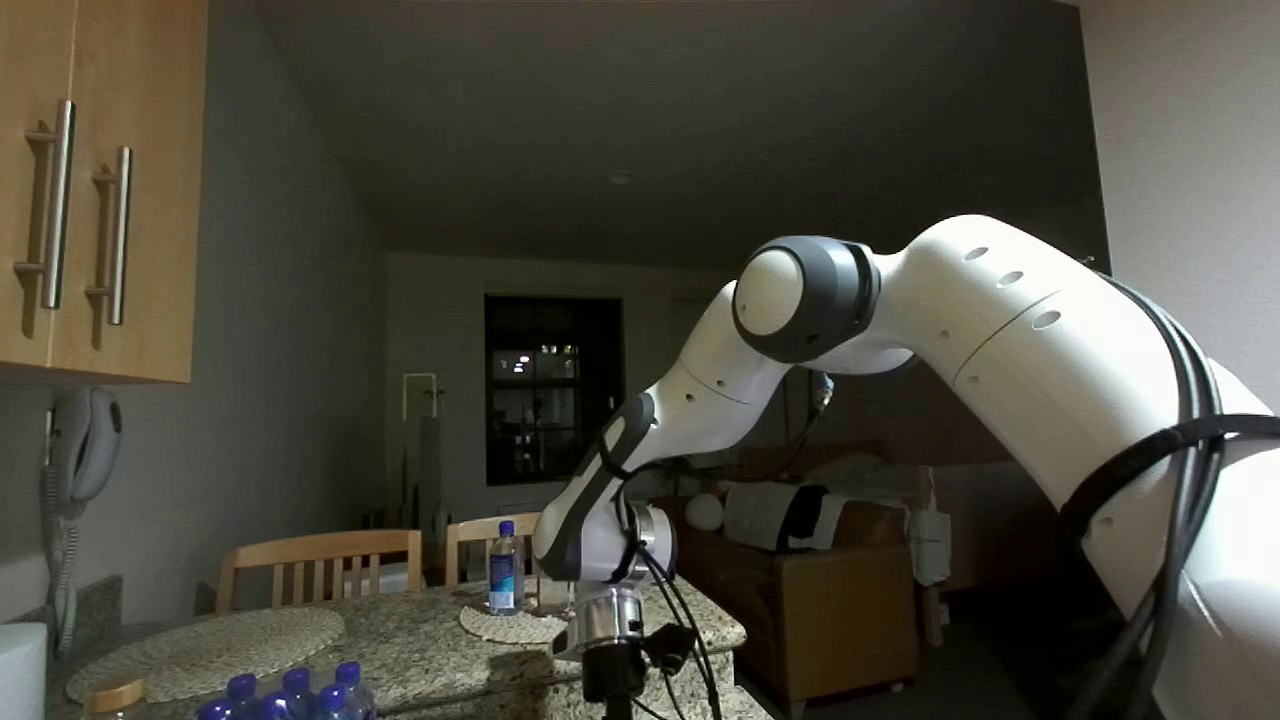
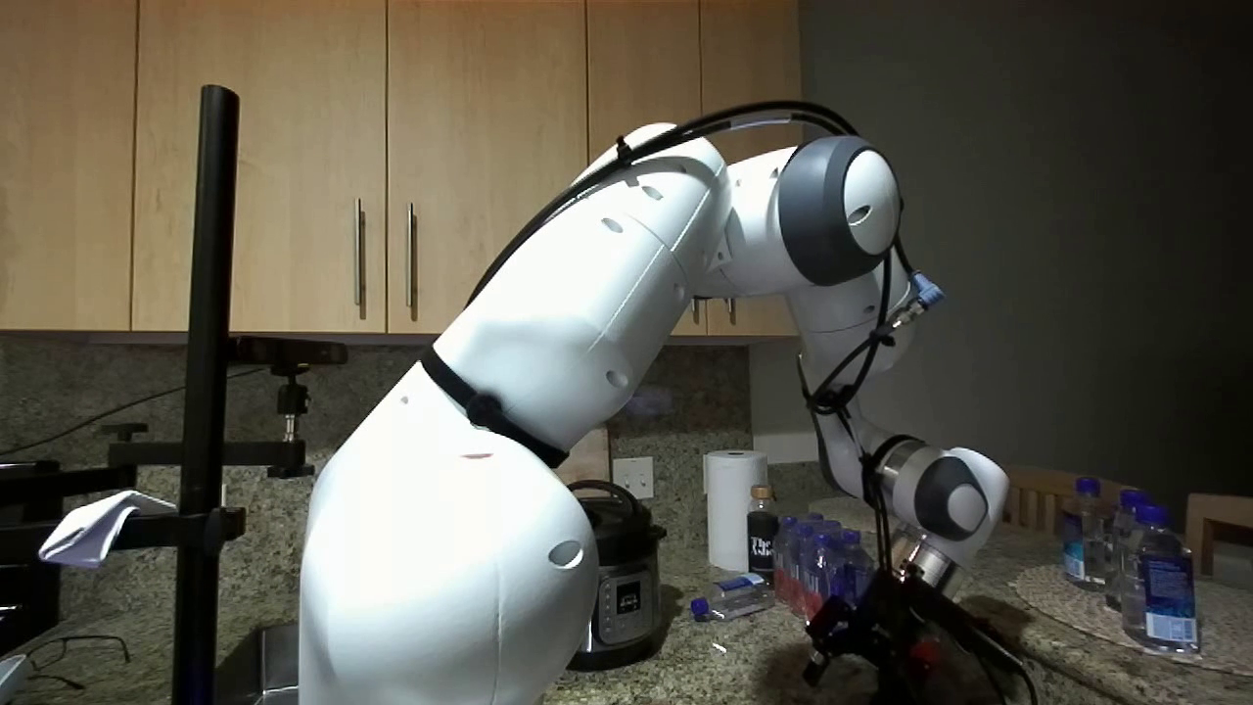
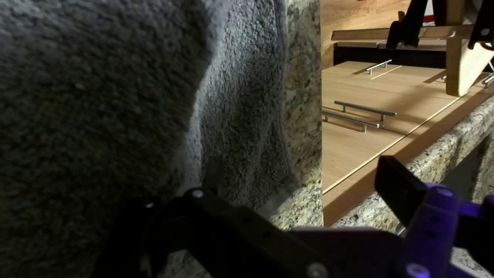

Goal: Move the towel to the right

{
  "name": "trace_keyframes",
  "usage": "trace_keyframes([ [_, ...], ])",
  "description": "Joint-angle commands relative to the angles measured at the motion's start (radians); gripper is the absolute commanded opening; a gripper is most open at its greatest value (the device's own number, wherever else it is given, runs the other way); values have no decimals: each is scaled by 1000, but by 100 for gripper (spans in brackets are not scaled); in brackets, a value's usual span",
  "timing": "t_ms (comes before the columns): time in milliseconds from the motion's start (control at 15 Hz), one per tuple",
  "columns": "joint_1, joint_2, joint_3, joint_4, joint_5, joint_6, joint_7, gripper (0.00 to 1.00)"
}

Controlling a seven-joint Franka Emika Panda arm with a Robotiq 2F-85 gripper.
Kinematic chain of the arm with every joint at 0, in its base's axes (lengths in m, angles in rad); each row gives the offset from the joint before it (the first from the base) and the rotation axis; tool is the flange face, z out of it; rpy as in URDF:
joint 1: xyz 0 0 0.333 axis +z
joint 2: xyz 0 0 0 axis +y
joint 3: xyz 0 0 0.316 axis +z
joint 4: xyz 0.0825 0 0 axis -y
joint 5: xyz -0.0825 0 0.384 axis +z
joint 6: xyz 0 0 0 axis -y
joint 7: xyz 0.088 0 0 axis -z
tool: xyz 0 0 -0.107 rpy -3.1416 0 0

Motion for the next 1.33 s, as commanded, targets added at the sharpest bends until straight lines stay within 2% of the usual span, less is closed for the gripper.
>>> trace_keyframes([
  [0, -2, -13, -7, 2, 8, 10, 36, 100],
  [333, -26, -19, -5, 56, 63, 35, 24, 100],
  [533, -44, 1, -4, 95, 111, 113, 9, 100],
  [800, -44, 47, -27, 130, 89, 203, 37, 100],
  [1267, -52, 116, -36, 175, 73, 264, 90, 100],
])
